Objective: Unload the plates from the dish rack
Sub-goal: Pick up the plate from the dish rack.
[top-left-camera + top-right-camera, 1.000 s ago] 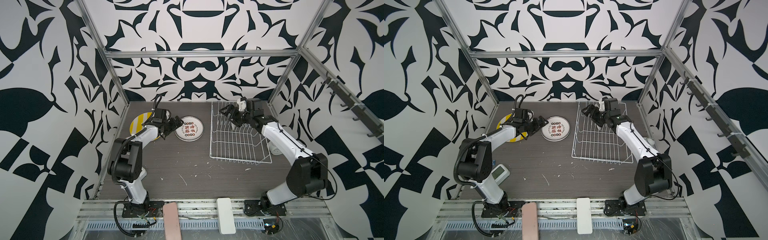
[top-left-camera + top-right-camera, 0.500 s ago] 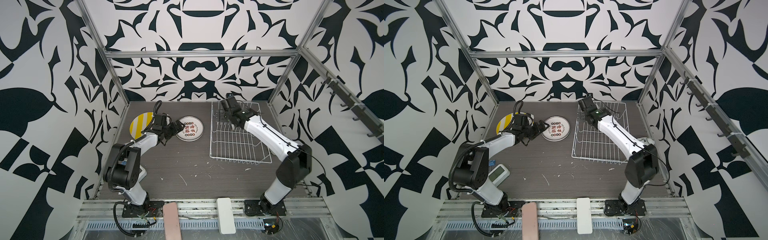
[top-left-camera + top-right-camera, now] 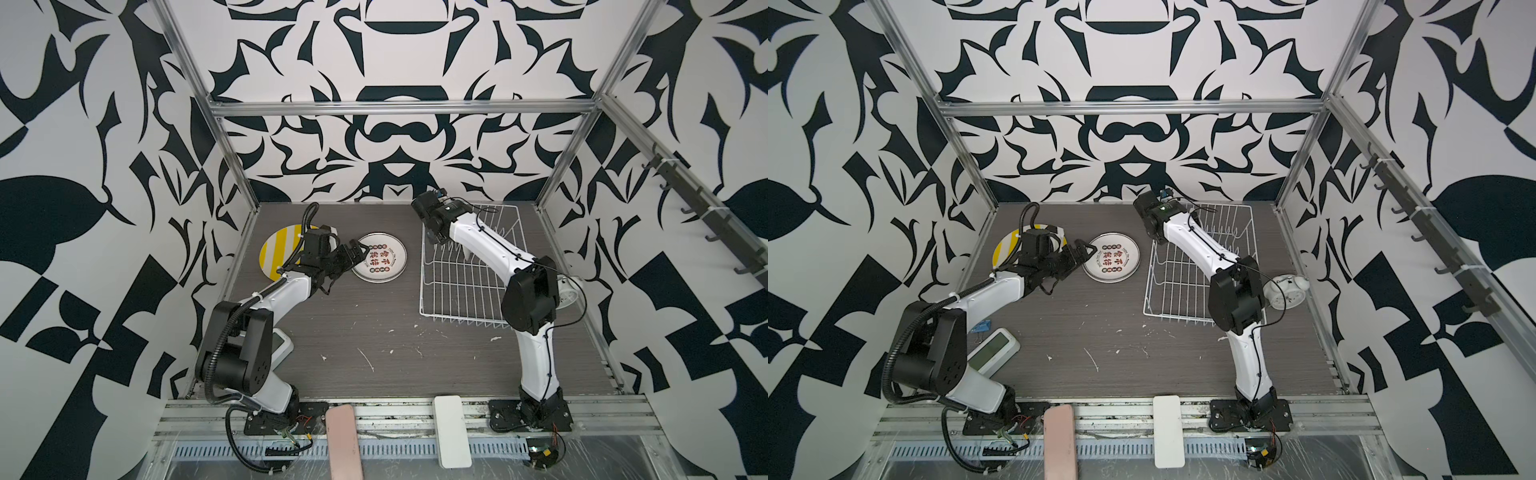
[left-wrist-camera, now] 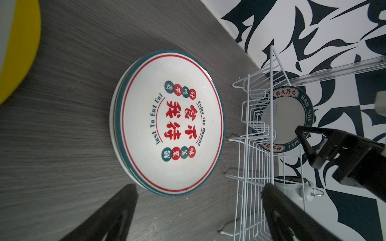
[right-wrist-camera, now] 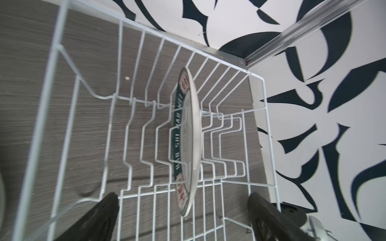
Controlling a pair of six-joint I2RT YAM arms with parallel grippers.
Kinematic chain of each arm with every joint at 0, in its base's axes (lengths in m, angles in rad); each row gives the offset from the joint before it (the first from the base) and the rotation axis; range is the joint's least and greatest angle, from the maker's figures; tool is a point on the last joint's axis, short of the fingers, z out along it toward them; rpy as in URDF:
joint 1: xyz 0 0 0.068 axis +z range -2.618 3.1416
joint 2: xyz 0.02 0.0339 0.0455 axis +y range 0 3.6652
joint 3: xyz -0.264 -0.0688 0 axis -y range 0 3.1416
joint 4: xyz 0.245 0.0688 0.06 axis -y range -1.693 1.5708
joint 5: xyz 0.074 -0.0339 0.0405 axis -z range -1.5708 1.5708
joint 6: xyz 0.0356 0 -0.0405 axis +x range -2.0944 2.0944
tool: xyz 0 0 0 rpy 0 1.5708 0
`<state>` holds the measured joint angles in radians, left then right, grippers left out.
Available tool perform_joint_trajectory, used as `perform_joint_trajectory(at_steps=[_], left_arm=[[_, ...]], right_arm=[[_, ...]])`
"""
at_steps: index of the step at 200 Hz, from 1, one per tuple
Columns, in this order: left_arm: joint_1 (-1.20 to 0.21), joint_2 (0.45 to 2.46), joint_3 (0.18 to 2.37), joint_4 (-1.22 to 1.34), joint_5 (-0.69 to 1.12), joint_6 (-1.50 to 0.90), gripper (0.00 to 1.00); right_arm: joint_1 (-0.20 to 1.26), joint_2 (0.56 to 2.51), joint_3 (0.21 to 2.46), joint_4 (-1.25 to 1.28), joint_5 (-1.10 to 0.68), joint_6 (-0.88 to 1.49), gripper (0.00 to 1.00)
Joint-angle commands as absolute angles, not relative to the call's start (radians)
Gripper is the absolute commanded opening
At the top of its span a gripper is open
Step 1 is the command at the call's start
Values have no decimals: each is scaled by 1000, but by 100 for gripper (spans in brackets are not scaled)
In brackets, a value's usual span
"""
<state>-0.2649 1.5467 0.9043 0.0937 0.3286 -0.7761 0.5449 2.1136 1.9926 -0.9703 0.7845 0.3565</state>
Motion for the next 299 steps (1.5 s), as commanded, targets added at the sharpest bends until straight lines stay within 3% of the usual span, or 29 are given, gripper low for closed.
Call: perform_joint_trajectory(at_steps=[1, 135, 207, 247, 299], left_arm=[[-269, 1518, 883, 107, 319, -782, 98], [-286, 1507, 897, 83, 313, -785, 97], [-291, 1505, 911, 67, 307, -781, 97], [-300, 1500, 911, 60, 298, -779, 97], [-306, 1504, 917, 55, 293, -778, 97]], right_arm=[[547, 2098, 2026, -994, 894, 356, 100], [542, 2114, 1912, -813, 983, 264, 97], [522, 2132, 1877, -758, 959, 241, 99], [502, 2134, 1869, -748, 938, 247, 71], [484, 2134, 1867, -758, 924, 274, 57]])
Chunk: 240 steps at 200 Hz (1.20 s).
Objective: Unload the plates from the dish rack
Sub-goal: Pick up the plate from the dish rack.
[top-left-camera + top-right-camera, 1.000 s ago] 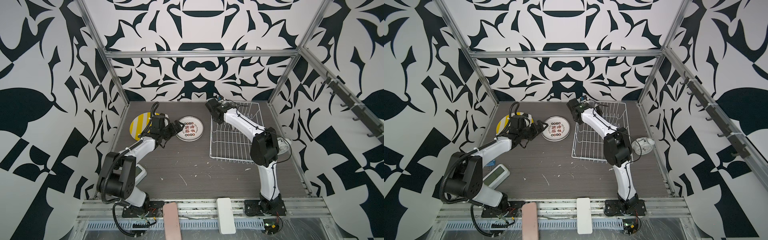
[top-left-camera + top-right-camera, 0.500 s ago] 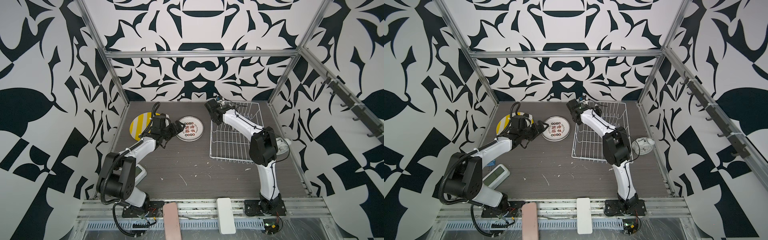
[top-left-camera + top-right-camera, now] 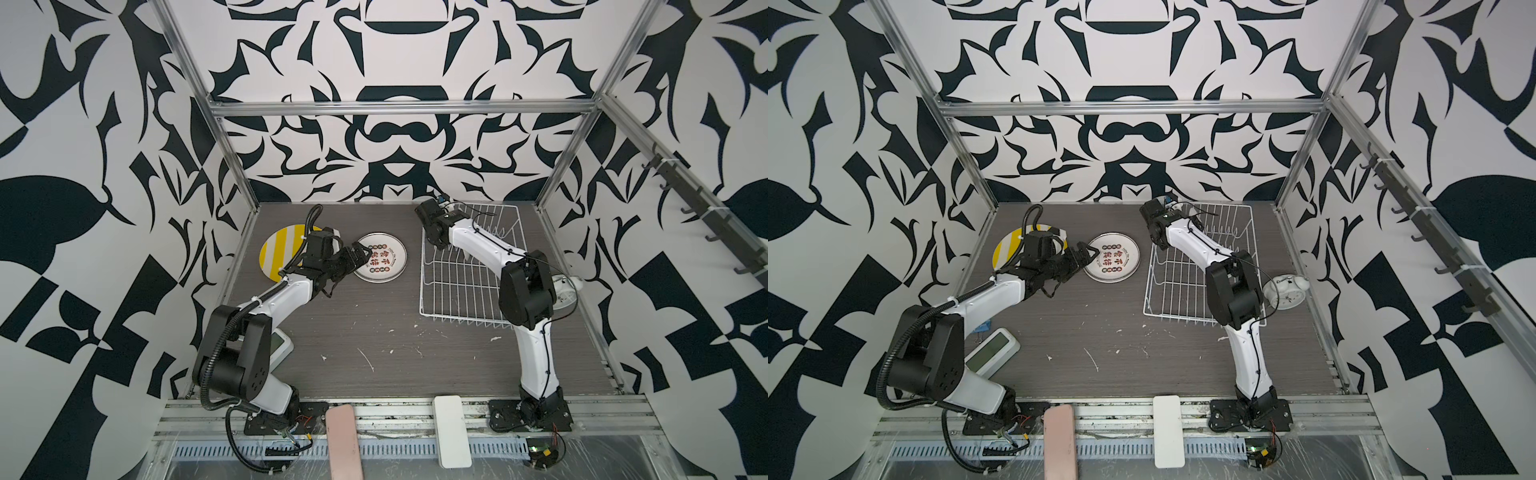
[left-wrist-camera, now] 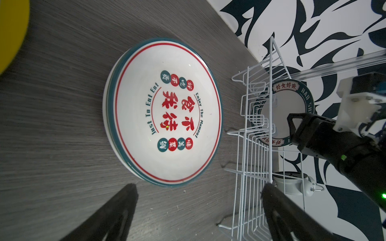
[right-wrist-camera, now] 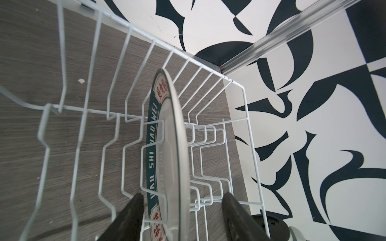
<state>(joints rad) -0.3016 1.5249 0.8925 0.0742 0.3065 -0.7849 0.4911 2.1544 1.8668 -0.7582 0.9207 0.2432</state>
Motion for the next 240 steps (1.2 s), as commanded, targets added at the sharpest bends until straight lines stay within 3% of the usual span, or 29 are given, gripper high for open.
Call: perform_joint_trajectory(at_steps=[1, 53, 141, 177, 240], left_arm=[[-306, 1505, 918, 55, 293, -778, 97], [-308, 1514, 929, 49, 295, -770, 97], [-308, 1513, 937, 35, 293, -759, 97], [-308, 1514, 940, 31, 291, -759, 97], [-310, 1517, 943, 29, 295, -764, 97]], right_arm=[[484, 2135, 1867, -757, 925, 274, 57], [481, 2129, 1861, -761, 927, 295, 39], [482, 2130, 1858, -769, 909, 313, 34], [480, 2120, 1854, -769, 901, 319, 26], [481, 2129, 1867, -791, 919, 324, 20]])
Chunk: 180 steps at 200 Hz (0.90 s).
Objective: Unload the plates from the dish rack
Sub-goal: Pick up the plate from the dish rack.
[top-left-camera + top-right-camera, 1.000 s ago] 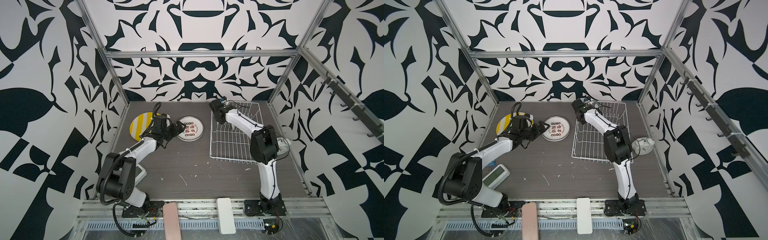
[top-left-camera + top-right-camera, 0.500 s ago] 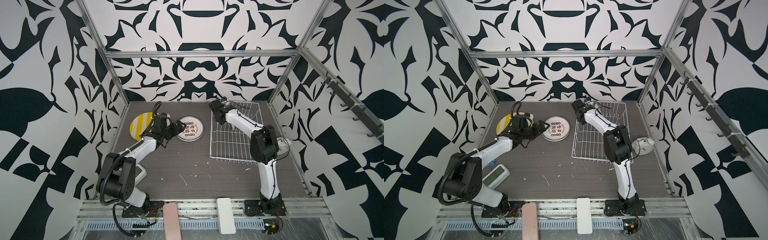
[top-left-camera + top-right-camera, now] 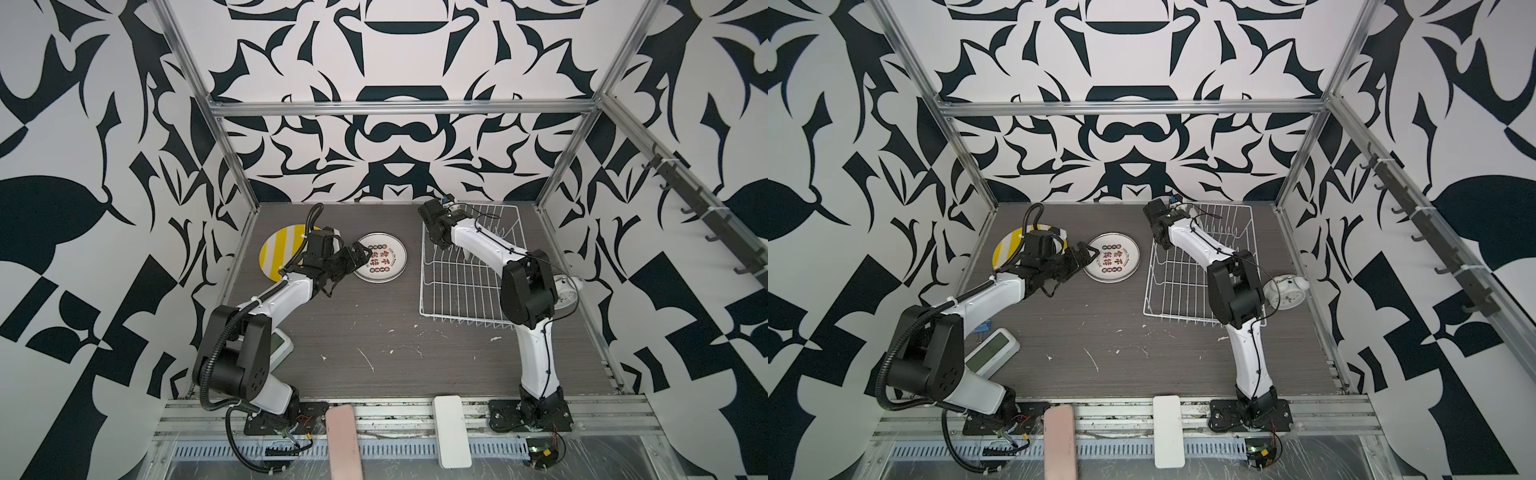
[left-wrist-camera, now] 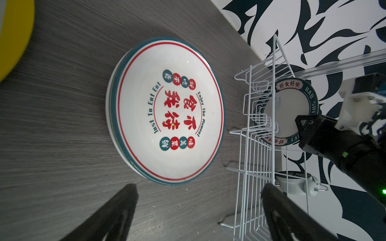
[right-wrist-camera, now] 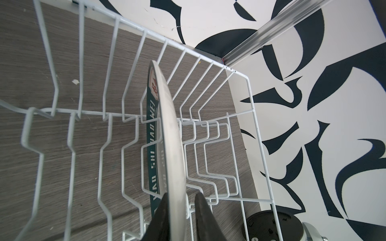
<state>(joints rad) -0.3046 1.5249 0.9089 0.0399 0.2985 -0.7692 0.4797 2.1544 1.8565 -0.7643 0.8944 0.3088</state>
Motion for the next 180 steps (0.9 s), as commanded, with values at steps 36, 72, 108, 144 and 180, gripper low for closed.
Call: perform_joint_trajectory(at_steps=[36, 72, 108, 144, 180], left_arm=[[-311, 1513, 942, 26, 293, -767, 97], [-311, 1509, 940, 25, 292, -767, 97], [-314, 1511, 940, 25, 288, -768, 97], [-316, 1508, 937, 23, 287, -767, 97], [-316, 1505, 937, 20, 285, -762, 97]], right_arm=[[480, 2146, 1892, -816, 917, 324, 11], [481, 2150, 1904, -825, 920, 324, 2], [482, 2169, 1935, -853, 967, 324, 0], [482, 2170, 1938, -860, 1022, 354, 0], [482, 2169, 1939, -862, 1046, 361, 0]])
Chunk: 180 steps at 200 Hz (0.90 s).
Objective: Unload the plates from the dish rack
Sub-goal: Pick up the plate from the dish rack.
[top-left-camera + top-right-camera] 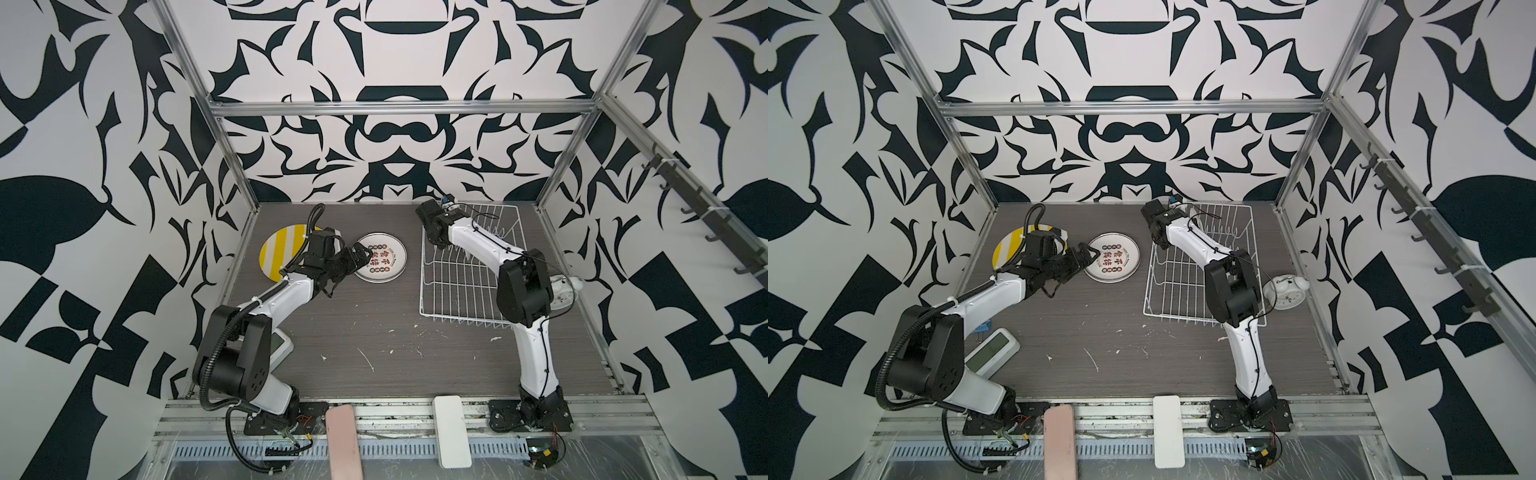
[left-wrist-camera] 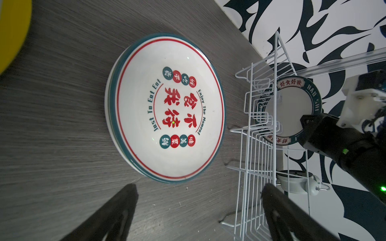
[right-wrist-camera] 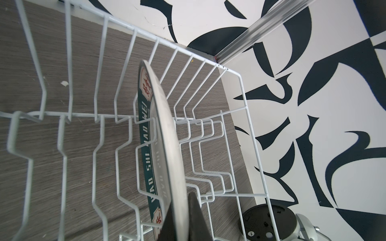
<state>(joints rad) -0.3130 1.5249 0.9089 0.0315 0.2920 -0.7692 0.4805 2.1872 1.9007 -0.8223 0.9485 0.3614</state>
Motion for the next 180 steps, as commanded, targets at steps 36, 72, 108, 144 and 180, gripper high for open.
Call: perform_joint_trajectory(at_steps=[36, 72, 108, 144, 180], left_arm=[[-316, 1509, 942, 20, 285, -762, 97], [-318, 1514, 945, 20, 284, -765, 97], [-319, 1514, 946, 20, 284, -765, 97], [-319, 1513, 948, 19, 282, -765, 97], [-321, 1516, 954, 15, 282, -764, 97]], right_arm=[[486, 2153, 1938, -862, 1076, 360, 0], [492, 2138, 1938, -857, 1105, 343, 0], [496, 2128, 1937, -850, 1123, 328, 0], [499, 2112, 1938, -849, 1137, 327, 0], [502, 2094, 1939, -847, 1142, 327, 0]])
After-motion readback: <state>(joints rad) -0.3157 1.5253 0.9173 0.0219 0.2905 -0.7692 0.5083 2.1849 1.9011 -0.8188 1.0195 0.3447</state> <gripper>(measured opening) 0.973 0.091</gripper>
